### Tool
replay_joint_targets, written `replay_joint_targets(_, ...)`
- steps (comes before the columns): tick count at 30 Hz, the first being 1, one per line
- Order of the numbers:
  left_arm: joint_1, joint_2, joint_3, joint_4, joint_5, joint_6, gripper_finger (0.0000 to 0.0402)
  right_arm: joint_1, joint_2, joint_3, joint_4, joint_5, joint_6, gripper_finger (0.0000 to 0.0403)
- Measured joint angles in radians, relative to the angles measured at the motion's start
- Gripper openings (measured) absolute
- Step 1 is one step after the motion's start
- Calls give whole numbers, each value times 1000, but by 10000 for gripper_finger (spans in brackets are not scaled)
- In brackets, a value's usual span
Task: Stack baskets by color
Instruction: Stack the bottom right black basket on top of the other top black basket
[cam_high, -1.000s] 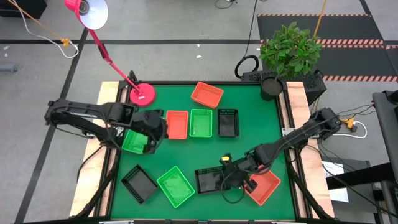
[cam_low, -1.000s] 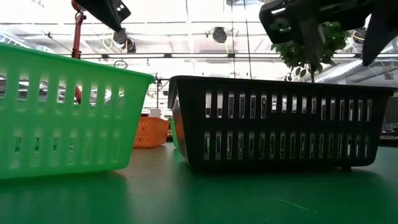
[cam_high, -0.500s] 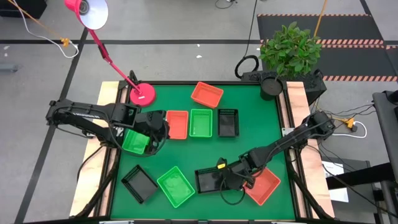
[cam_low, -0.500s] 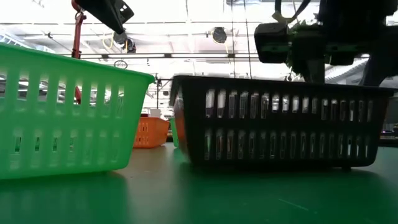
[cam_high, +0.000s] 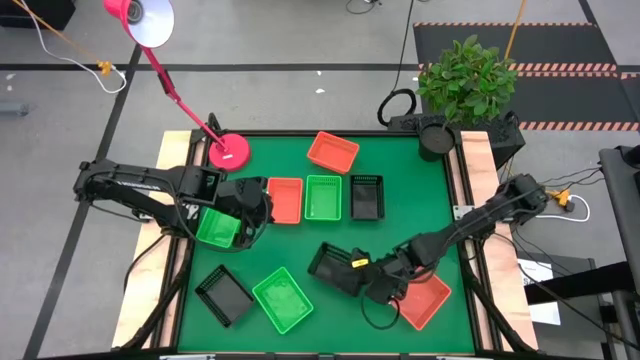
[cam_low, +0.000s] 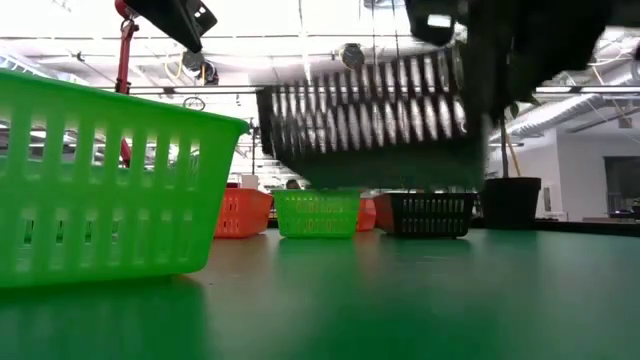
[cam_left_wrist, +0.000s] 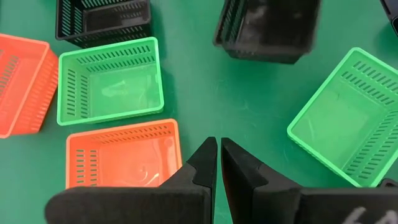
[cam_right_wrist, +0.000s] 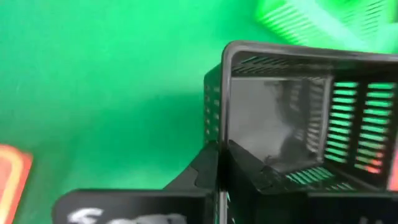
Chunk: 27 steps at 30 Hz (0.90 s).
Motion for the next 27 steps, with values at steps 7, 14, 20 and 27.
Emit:
replay_joint_targets(7,0,0,0,-1,0,-4,26,26,-66,71,-4,229,205,9)
replay_joint_targets(14,0,0,0,-1,0,0,26,4,-68,183,-151,357,453,6)
replay_joint_targets(20,0,0,0,-1,0,0,26,-60,-67,240,-271,444,720,6)
replay_joint_targets(27,0,0,0,2,0,-1,26,-170,-67,251,-453,444,921,5)
